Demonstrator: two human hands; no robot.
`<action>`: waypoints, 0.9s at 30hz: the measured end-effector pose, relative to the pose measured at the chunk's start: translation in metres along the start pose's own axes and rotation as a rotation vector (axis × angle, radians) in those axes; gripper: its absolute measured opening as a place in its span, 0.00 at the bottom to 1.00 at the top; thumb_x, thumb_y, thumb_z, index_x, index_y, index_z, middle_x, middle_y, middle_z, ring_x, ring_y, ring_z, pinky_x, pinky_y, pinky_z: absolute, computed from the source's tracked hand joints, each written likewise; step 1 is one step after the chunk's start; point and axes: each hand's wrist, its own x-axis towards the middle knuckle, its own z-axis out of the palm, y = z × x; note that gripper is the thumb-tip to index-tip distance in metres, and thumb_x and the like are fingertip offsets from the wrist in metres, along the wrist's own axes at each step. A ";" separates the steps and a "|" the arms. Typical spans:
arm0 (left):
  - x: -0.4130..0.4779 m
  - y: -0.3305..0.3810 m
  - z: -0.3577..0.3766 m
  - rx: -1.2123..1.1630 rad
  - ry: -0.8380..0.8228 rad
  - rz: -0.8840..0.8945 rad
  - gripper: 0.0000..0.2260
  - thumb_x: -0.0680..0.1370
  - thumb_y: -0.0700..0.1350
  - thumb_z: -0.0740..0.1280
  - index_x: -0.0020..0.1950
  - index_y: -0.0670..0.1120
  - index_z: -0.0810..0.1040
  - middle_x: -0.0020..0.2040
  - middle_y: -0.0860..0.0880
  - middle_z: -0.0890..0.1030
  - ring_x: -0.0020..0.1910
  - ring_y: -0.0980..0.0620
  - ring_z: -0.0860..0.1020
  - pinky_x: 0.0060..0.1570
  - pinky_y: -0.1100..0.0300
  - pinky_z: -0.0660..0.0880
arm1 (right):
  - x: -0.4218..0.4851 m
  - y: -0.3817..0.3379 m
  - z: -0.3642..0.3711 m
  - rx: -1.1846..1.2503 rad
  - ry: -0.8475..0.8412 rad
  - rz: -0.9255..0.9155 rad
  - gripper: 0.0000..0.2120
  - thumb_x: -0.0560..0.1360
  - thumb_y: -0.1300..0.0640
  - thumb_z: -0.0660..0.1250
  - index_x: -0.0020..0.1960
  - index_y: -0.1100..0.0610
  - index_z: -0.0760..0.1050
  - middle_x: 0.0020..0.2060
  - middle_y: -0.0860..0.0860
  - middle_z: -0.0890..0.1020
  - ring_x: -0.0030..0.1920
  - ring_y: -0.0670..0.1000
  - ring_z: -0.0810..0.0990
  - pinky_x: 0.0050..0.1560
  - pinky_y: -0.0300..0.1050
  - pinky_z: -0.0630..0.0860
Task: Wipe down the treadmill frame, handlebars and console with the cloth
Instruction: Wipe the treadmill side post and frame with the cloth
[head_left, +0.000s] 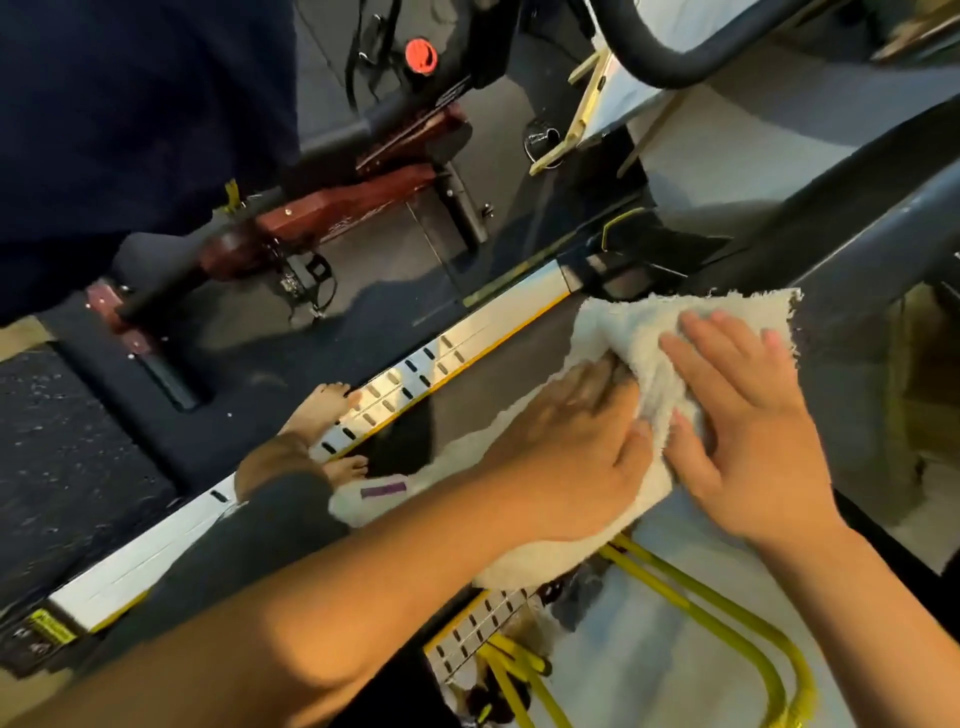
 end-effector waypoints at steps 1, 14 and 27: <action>0.000 0.005 0.003 0.076 0.026 -0.005 0.25 0.85 0.49 0.49 0.81 0.47 0.48 0.81 0.46 0.51 0.79 0.48 0.49 0.77 0.53 0.48 | 0.000 0.000 0.000 0.026 0.030 0.010 0.26 0.77 0.50 0.55 0.71 0.61 0.70 0.72 0.55 0.69 0.75 0.56 0.60 0.76 0.56 0.48; 0.037 -0.005 -0.013 -0.547 -0.140 -0.143 0.25 0.75 0.58 0.61 0.73 0.65 0.65 0.71 0.54 0.72 0.70 0.50 0.70 0.66 0.52 0.67 | -0.030 -0.025 0.020 0.135 0.203 0.202 0.23 0.81 0.52 0.55 0.74 0.60 0.65 0.74 0.55 0.64 0.77 0.57 0.55 0.76 0.62 0.50; 0.011 0.013 0.014 0.242 0.145 0.243 0.24 0.84 0.47 0.50 0.79 0.52 0.50 0.81 0.53 0.52 0.79 0.59 0.48 0.77 0.63 0.47 | -0.047 -0.068 0.055 0.592 0.520 0.498 0.22 0.83 0.56 0.55 0.76 0.55 0.60 0.77 0.50 0.54 0.78 0.47 0.49 0.76 0.41 0.50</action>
